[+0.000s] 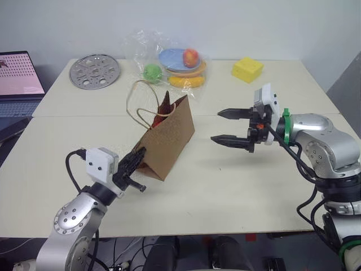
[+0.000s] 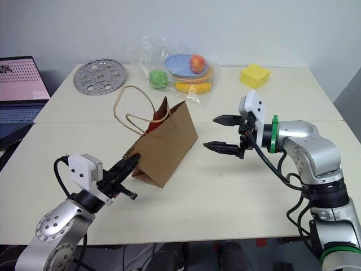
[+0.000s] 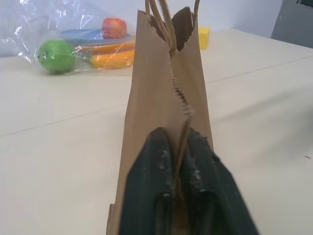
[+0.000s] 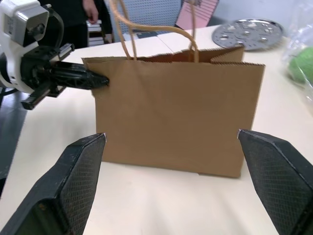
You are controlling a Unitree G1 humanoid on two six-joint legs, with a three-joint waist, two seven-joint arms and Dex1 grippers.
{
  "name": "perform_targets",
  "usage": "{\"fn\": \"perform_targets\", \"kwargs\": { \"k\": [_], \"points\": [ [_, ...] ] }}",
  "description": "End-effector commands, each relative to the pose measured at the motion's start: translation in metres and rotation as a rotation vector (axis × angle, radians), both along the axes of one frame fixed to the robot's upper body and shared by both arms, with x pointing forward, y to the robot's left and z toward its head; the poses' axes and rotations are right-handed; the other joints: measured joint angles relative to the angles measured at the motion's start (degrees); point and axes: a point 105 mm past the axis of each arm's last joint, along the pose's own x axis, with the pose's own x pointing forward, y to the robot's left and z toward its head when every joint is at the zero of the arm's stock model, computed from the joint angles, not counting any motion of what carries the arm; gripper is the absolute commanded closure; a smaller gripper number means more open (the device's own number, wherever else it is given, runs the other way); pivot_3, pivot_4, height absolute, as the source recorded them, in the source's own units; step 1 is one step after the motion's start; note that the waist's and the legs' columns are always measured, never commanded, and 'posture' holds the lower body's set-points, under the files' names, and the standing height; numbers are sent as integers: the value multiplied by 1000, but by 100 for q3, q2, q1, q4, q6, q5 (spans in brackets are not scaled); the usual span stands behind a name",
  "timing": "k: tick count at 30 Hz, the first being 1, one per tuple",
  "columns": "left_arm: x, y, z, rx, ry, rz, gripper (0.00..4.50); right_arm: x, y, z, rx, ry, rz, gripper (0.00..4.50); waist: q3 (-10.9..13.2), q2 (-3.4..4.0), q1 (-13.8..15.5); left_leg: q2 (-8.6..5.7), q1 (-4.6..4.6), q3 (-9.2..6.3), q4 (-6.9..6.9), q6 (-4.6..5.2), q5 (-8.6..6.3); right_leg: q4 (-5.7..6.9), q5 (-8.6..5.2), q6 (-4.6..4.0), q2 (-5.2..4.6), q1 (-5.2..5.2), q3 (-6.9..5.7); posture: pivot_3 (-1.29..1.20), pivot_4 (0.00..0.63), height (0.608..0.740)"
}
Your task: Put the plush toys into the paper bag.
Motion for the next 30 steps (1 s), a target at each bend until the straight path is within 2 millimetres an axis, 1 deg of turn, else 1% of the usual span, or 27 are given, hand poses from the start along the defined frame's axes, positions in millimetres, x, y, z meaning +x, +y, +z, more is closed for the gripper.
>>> {"fn": "perform_targets", "kwargs": {
  "k": [1,3,4,5,7,8,10,11,12,13,15,17,19,24,28,30],
  "points": [
    [7,8,13,38,-63,-7,4473,4,-15,15,18,-84,-79,0,0,0,1,0,1,0,1,0,0,2,0,0,0,1,0,0,150,740],
    [20,21,35,98,-208,48,4473,9,-28,24,50,-96,-147,0,0,0,10,0,5,-1,1,1,2,3,0,0,1,3,-1,0,150,740],
    [25,26,42,130,-255,73,4473,10,-32,27,61,-97,-165,0,0,0,29,0,4,0,2,2,4,4,1,2,2,3,0,0,150,740],
    [28,15,46,131,-228,-55,4473,8,-39,31,58,-89,-167,0,0,0,41,0,4,-1,3,5,8,4,2,4,3,4,-2,0,150,740],
    [25,-9,56,100,-199,-345,4473,3,-51,39,32,-57,-151,0,2,-1,85,-1,2,2,5,6,9,3,3,5,2,5,0,0,150,740],
    [23,-15,60,86,-200,-436,4473,1,-55,42,18,-44,-143,0,2,0,83,-3,-3,1,7,8,10,2,4,6,1,3,-3,0,150,740],
    [26,-19,69,40,-204,-543,4473,-1,-63,49,1,-10,-137,0,2,1,72,-6,-2,10,7,12,7,-6,5,8,-5,4,5,0,150,740],
    [30,-20,70,26,-177,-627,4473,0,-71,57,15,8,-156,0,2,0,71,-6,-3,14,5,14,6,-11,6,8,-6,2,7,0,150,740],
    [34,-22,67,41,-147,-724,4473,0,-79,62,10,14,-170,0,3,0,71,-6,-2,14,6,17,4,-11,6,9,-6,4,7,0,150,740],
    [41,-22,63,73,-128,-794,4473,0,-86,63,-18,17,-184,0,3,0,72,-5,-3,16,6,17,5,-8,6,9,-5,1,4,0,150,740],
    [51,-24,58,107,-98,-876,4473,-4,-94,59,-69,33,-184,0,2,1,68,-2,-1,13,4,16,7,-4,5,8,2,2,-1,0,150,740],
    [62,-25,54,127,-89,-913,4473,-10,-96,56,-92,58,-176,0,3,0,52,-3,0,18,-1,17,6,-6,5,8,2,1,2,0,150,740],
    [70,-28,46,158,-80,-954,4473,-18,-98,56,-90,94,-165,0,3,0,32,-3,-3,22,0,19,5,-5,5,8,1,0,5,0,150,740],
    [71,-42,40,123,-73,-1057,4473,-34,-94,53,-83,164,-130,0,3,0,-17,-3,-8,25,2,22,3,-4,6,9,-3,-5,7,0,150,740],
    [78,-47,49,105,-167,-1012,4473,-33,-89,45,-93,164,-129,0,3,0,-24,-3,-8,19,8,22,3,-2,7,13,-4,-3,5,0,150,740],
    [78,-47,54,105,-213,-987,4473,-31,-87,43,-84,163,-128,0,3,0,-29,-3,-10,20,17,22,3,2,10,19,-4,-4,7,0,150,740]
  ]
}}
